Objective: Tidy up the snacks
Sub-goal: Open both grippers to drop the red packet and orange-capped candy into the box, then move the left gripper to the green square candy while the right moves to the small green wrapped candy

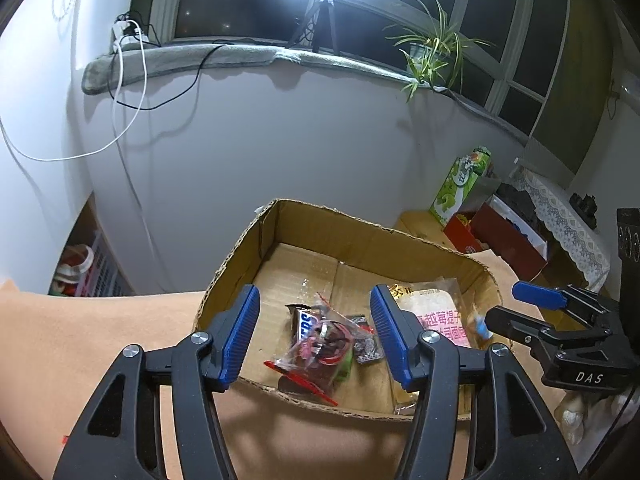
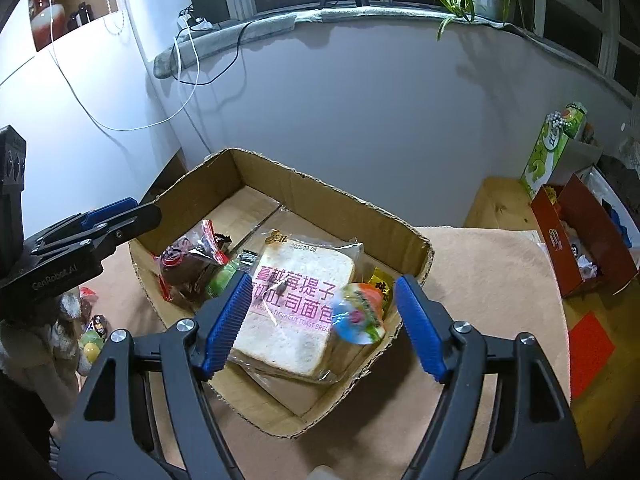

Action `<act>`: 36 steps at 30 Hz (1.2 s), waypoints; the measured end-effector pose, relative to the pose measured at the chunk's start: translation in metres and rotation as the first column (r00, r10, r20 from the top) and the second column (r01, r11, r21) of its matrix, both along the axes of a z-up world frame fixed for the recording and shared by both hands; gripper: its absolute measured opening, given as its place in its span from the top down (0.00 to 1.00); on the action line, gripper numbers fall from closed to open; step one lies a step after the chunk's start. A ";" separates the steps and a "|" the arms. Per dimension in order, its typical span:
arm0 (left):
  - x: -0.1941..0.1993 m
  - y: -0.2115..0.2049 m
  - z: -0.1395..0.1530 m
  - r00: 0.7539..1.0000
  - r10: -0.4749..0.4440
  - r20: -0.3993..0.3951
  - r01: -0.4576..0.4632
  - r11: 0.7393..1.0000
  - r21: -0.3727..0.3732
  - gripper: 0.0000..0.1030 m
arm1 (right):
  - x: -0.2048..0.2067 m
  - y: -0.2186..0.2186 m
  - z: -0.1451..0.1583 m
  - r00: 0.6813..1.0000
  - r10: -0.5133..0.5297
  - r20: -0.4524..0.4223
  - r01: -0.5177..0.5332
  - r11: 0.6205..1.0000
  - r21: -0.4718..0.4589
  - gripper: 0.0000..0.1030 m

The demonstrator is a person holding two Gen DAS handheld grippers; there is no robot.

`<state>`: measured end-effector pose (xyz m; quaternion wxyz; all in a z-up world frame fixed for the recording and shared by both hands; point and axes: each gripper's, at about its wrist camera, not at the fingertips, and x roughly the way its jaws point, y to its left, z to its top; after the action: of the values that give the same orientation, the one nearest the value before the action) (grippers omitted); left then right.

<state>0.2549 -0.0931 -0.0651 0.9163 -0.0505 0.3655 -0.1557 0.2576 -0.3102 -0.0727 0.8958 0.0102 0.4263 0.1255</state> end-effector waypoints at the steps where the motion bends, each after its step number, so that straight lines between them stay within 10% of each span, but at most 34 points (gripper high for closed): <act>1: -0.001 0.000 0.000 1.000 0.001 0.001 -0.001 1.000 -0.001 0.45 | -0.001 0.000 0.000 1.000 0.000 -0.001 0.000 1.000 0.000 0.26; 36: -0.104 0.090 0.045 0.988 0.127 0.088 -0.124 0.992 -0.037 0.44 | -0.083 0.083 0.037 0.980 0.186 0.071 -0.186 0.983 -0.009 0.25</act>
<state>0.1508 -0.0034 -0.0201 0.9390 -0.0807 0.3173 -0.1054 0.1751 -0.2271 -0.0359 0.8949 -0.0354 0.3931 0.2082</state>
